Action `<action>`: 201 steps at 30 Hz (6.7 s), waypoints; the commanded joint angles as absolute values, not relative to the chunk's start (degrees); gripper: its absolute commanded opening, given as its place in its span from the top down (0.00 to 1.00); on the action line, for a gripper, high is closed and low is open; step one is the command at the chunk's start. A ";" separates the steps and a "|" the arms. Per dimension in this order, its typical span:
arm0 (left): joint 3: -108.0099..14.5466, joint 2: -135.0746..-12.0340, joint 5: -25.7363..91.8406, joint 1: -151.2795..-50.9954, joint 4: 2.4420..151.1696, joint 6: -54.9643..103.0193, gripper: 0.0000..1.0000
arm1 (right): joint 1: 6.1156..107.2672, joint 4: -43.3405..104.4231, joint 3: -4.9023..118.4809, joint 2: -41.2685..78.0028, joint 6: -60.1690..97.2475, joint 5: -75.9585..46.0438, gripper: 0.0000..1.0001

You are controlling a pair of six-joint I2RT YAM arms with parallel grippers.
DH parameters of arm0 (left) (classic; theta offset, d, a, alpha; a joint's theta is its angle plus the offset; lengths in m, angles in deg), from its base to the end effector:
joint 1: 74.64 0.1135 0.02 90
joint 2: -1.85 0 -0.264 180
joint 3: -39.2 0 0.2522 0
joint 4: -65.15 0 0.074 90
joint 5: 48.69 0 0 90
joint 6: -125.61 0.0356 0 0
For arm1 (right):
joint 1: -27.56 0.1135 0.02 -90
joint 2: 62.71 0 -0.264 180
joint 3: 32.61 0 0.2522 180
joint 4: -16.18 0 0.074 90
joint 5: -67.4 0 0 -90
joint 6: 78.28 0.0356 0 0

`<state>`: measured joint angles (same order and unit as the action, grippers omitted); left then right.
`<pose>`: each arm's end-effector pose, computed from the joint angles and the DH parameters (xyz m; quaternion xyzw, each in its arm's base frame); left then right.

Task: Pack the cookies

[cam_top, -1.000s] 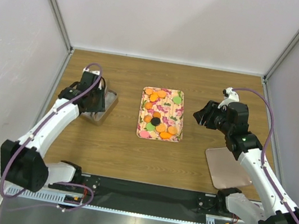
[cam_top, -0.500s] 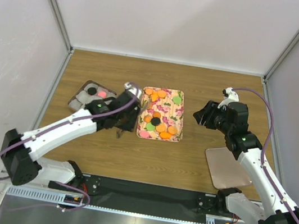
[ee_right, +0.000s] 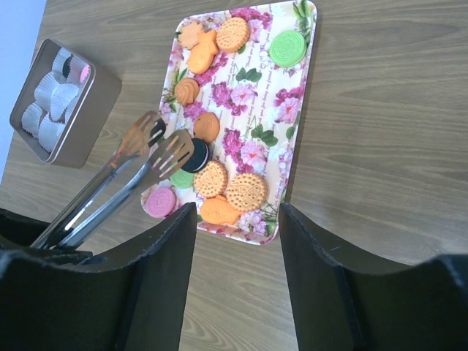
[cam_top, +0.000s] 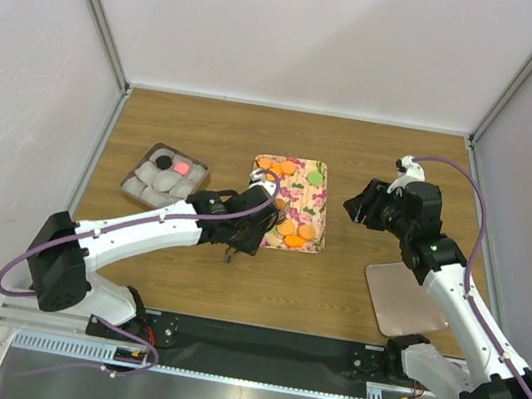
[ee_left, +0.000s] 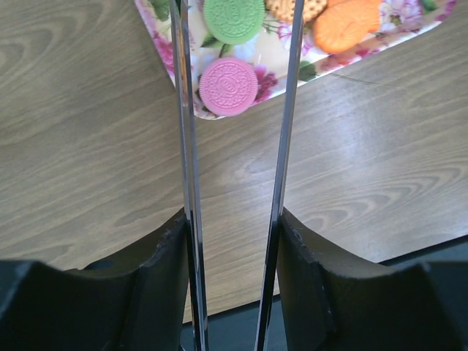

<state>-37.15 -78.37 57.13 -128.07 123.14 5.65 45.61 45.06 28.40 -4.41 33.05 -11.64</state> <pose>0.1733 -0.2174 0.2612 0.1627 0.9475 -0.0605 0.2686 0.2175 0.0780 0.3020 -0.0263 0.8461 0.2536 0.4682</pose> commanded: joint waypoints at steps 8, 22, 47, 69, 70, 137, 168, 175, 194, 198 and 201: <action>-36.61 -79.27 56.34 -129.57 120.31 4.32 0.49 | 46.02 43.57 28.97 -4.88 32.56 -12.40 0.45; -36.17 -81.29 56.61 -129.57 119.34 4.76 0.48 | 46.11 43.66 28.88 -4.88 32.47 -12.40 0.46; -36.17 -82.43 56.25 -129.48 118.99 5.63 0.55 | 46.11 43.74 28.97 -4.62 32.55 -12.67 0.46; -39.60 -66.63 60.99 -111.57 125.58 10.03 0.64 | 46.11 43.57 29.06 -4.09 32.73 -12.23 0.46; -39.25 -65.83 61.26 -107.29 125.67 10.03 0.64 | 46.20 43.48 29.06 -4.09 32.82 -12.14 0.46; -27.91 -67.23 47.47 -88.70 116.17 13.90 0.51 | 46.37 43.30 28.97 -3.30 32.82 -12.05 0.46; -46.80 -83.83 59.42 -117.70 120.57 9.59 0.50 | 46.55 43.39 29.05 -3.56 32.64 -12.67 0.47; -49.01 -90.51 58.28 -117.00 119.43 10.56 0.50 | 46.46 43.66 28.97 -4.09 32.64 -12.84 0.47; -45.84 -92.28 55.38 -115.07 116.79 11.61 0.50 | 46.46 43.83 28.97 -4.27 32.55 -13.28 0.47; -44.70 -92.28 54.94 -114.80 116.35 11.61 0.51 | 46.46 43.83 28.97 -4.18 32.55 -13.37 0.46; -44.00 -92.28 54.50 -114.72 115.91 11.61 0.51 | 46.46 43.83 28.97 -4.18 32.56 -13.28 0.46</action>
